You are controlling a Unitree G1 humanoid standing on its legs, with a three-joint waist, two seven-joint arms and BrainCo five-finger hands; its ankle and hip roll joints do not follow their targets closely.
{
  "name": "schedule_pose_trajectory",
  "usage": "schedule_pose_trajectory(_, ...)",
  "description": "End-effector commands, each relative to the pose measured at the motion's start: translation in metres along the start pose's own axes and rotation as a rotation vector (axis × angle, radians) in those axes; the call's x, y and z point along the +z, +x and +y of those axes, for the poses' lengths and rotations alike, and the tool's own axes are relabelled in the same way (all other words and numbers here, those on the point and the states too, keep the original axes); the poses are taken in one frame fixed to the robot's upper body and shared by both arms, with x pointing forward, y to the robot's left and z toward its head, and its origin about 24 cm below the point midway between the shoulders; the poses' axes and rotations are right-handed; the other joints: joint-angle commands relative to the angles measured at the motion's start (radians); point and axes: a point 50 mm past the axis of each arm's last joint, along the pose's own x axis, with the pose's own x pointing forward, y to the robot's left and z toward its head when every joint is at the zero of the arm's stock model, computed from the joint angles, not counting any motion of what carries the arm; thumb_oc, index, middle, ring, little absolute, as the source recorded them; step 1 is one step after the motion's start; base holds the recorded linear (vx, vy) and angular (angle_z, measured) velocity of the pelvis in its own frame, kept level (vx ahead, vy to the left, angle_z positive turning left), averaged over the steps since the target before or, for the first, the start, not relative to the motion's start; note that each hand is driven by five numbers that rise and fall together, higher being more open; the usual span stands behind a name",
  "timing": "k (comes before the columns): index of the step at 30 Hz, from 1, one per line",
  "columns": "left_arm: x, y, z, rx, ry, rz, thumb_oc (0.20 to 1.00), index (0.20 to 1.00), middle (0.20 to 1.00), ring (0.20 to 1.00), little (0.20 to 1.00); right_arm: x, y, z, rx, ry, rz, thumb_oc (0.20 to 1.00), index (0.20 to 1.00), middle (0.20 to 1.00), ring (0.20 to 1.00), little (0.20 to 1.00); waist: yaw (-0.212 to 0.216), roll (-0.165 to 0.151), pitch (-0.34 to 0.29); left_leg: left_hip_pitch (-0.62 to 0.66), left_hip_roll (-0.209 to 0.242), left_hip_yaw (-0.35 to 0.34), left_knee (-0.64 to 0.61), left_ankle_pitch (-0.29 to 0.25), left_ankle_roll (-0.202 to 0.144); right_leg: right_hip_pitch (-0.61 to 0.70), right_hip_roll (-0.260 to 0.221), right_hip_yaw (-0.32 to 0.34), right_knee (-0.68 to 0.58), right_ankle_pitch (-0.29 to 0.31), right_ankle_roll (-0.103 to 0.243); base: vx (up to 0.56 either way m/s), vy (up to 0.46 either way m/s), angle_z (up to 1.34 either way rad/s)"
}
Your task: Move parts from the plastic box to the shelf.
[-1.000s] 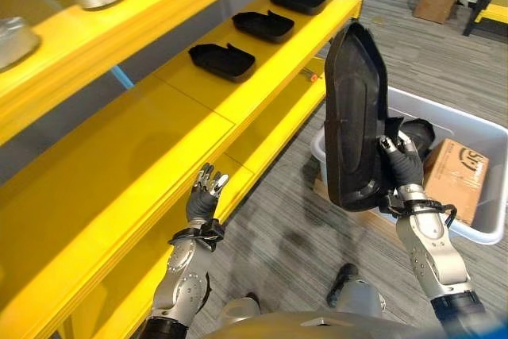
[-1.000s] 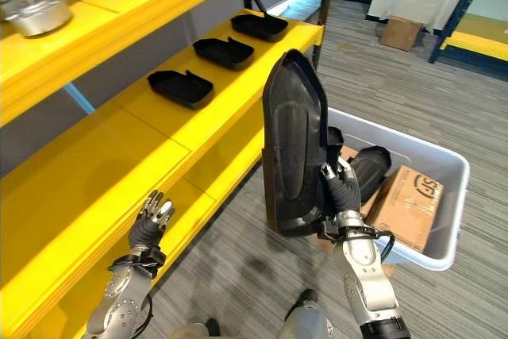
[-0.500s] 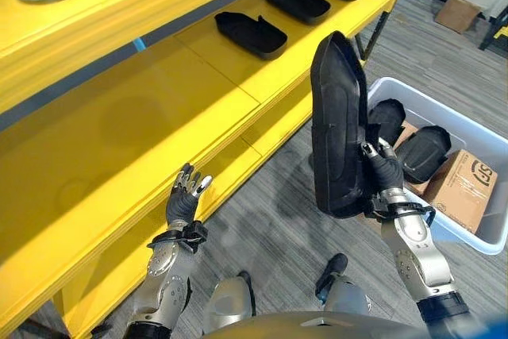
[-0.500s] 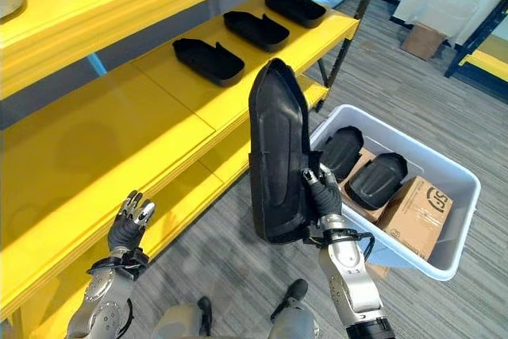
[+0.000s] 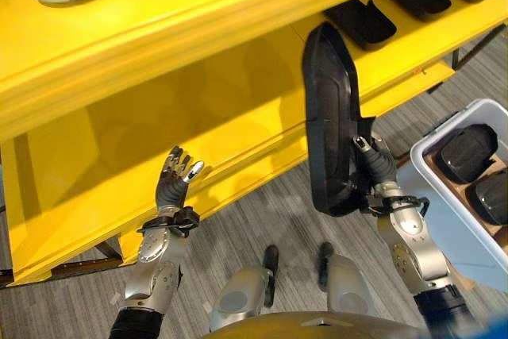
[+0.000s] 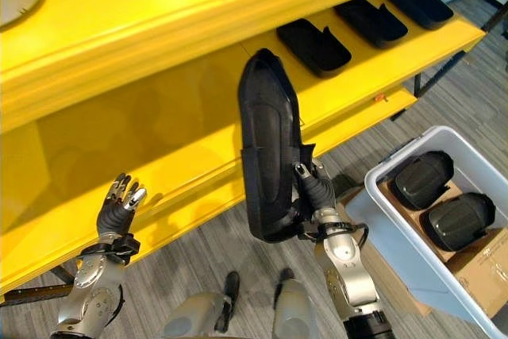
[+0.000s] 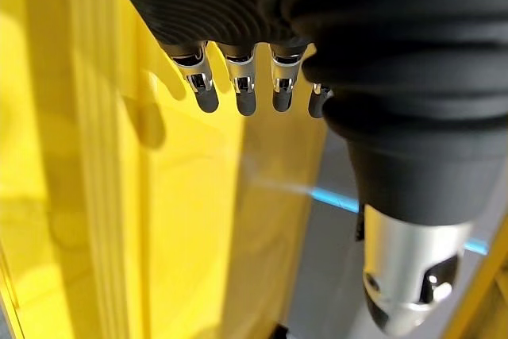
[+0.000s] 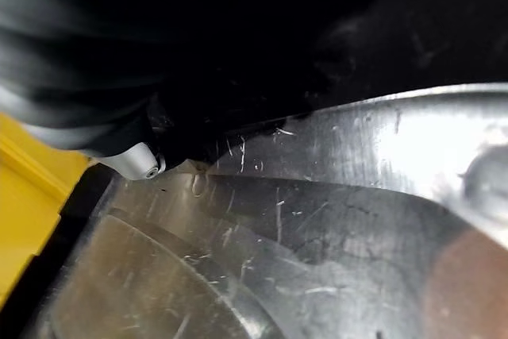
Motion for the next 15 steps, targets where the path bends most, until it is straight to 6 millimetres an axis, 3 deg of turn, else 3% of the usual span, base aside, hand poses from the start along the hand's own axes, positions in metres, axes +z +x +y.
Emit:
schedule_pose_trajectory(1,0.024,-0.004,-0.009,-0.075,0.048,-0.120,1.000,1.000,1.000,1.000,1.000,0.036,0.009,0.003,0.035,0.029,-0.197,0.200,0.200,0.200,0.200,0.200,-0.036,-0.003,-0.042,0.027,0.013,0.044,-0.081,0.004,-0.055,0.051,-0.027,0.076,-0.138,0.126,0.058,0.05,-0.060,0.06)
schedule_pose_trajectory(5,0.021,-0.006,-0.008,-0.084,0.060,-0.110,1.000,1.000,1.000,1.000,1.000,0.036,0.009,0.003,0.041,0.031,-0.193,0.200,0.200,0.200,0.200,0.200,-0.051,-0.013,-0.037,0.049,-0.005,0.004,-0.062,-0.015,-0.062,0.042,-0.032,0.159,-0.215,0.180,0.080,0.07,-0.095,0.42)
schedule_pose_trajectory(9,0.017,-0.008,-0.007,-0.077,0.045,-0.099,1.000,1.000,1.000,1.000,1.000,0.035,0.008,-0.001,0.049,0.021,-0.180,0.200,0.200,0.200,0.200,0.200,-0.040,-0.029,-0.058,0.077,-0.006,-0.006,-0.056,-0.038,-0.068,0.109,-0.062,0.114,-0.238,0.174,0.084,0.10,-0.164,0.52)
schedule_pose_trajectory(15,0.010,-0.015,0.000,-0.028,-0.010,-0.068,1.000,1.000,1.000,1.000,1.000,0.035,0.008,-0.002,0.067,0.014,-0.168,0.200,0.200,0.200,0.200,0.200,-0.012,-0.032,-0.103,0.121,0.057,-0.014,-0.086,-0.048,-0.098,0.172,-0.044,0.045,-0.236,0.106,0.071,0.11,-0.209,0.15)
